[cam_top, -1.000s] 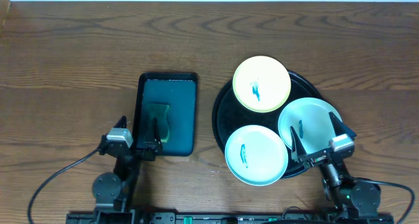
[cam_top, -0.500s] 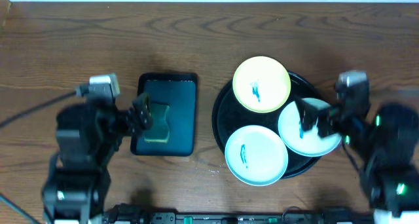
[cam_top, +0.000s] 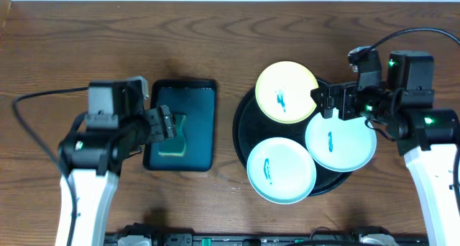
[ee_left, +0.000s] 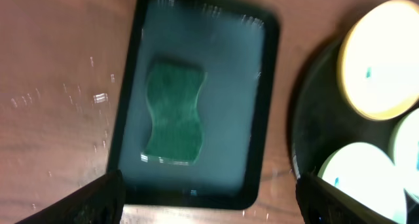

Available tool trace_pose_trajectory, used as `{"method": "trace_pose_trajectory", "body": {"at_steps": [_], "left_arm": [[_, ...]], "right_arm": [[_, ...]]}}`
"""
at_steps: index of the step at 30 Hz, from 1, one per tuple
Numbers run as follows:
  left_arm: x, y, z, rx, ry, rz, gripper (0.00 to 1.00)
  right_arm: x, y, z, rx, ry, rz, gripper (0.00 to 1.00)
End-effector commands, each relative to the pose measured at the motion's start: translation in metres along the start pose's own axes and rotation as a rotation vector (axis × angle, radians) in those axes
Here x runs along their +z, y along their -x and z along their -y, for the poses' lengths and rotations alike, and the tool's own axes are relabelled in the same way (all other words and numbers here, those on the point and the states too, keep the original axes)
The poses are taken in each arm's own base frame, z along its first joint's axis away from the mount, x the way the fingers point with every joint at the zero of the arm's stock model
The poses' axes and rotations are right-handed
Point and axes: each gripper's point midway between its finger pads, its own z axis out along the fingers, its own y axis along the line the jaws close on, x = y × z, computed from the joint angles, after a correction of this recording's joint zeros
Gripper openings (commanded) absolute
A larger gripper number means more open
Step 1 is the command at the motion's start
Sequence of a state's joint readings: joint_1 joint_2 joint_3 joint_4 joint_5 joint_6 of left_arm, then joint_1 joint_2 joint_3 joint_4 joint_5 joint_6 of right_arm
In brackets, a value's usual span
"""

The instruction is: Clean dirty plates on tray and stack at the side

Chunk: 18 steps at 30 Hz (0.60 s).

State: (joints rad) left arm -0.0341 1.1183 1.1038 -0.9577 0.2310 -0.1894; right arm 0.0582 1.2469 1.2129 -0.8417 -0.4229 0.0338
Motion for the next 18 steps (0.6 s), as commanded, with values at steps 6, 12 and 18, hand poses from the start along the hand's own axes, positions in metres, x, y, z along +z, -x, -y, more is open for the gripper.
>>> {"method": "trace_pose_trajectory", "body": {"at_steps": [6,12,18], "left_arm": [[0.074,-0.019,-0.041,-0.115,0.209,-0.272,0.82],[0.129,-0.041,-0.043,-0.095,0.233,-0.436,0.7],[0.172,-0.057,-0.043,-0.058,0.258,-0.507,0.46]], "right_arm": [[0.005,-0.013,-0.011,-0.004,-0.029,-0.063,0.99],[0.007,-0.015,-0.017,-0.015,-0.028,-0.072,0.99],[0.008,-0.015,-0.017,-0.006,-0.028,-0.074,0.99]]}}
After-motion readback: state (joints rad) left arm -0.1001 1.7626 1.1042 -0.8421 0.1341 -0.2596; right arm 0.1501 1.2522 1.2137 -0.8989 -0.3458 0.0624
